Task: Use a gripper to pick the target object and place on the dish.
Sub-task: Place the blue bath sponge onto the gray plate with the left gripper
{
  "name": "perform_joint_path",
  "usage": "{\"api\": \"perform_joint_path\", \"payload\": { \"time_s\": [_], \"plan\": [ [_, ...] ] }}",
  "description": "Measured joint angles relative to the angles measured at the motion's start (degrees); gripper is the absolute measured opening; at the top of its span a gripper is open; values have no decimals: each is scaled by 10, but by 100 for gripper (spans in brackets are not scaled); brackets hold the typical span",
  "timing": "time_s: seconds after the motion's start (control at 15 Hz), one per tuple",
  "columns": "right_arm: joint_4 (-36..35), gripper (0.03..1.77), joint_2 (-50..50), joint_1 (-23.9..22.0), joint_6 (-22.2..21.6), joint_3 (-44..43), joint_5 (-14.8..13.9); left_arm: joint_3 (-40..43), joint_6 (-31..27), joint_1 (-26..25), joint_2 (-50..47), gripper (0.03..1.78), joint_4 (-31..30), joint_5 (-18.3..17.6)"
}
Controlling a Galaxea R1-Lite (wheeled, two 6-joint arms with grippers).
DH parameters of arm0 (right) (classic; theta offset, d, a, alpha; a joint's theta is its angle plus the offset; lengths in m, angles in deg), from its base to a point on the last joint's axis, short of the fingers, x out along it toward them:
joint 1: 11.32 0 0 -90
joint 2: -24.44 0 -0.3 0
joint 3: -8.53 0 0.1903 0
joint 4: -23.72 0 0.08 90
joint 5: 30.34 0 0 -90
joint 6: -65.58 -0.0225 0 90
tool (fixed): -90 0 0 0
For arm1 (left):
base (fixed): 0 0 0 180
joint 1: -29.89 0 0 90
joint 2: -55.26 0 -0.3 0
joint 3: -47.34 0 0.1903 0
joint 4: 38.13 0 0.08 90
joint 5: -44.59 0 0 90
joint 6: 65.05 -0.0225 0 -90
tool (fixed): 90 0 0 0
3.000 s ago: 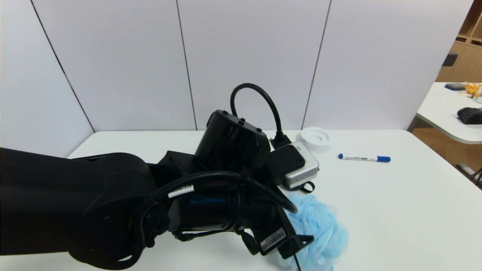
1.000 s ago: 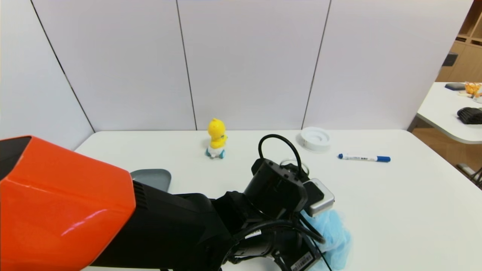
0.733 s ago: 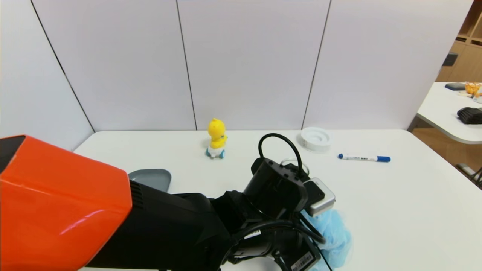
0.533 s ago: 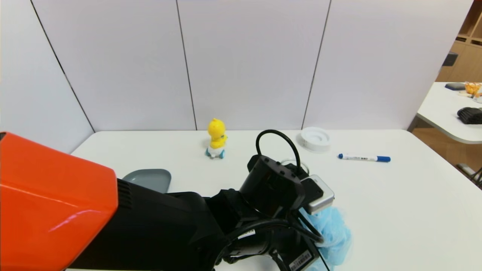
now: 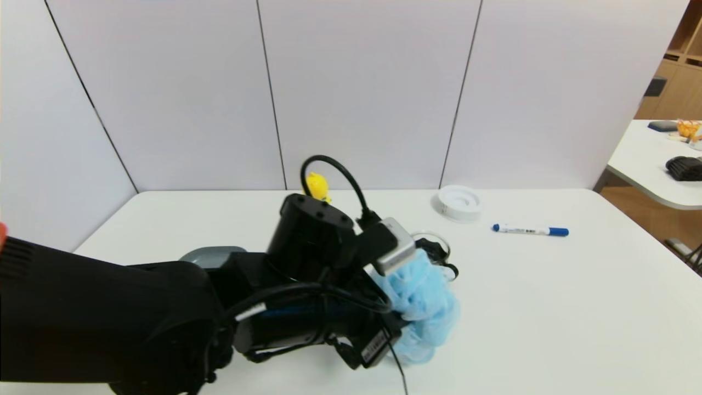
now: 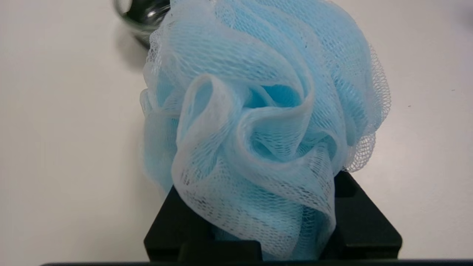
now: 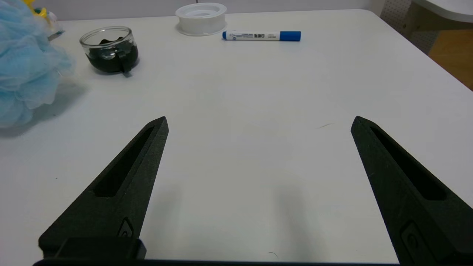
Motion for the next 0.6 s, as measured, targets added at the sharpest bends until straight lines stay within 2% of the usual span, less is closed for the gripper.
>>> {"api": "perform_joint_path", "payload": {
  "time_s": [0.4, 0.6],
  "plan": [
    [0, 171, 0, 0, 0, 0, 0, 101, -3, -203, -141, 67, 4, 0],
    [0, 171, 0, 0, 0, 0, 0, 133, 0, -302, -179, 66, 0, 0]
  ]
}}
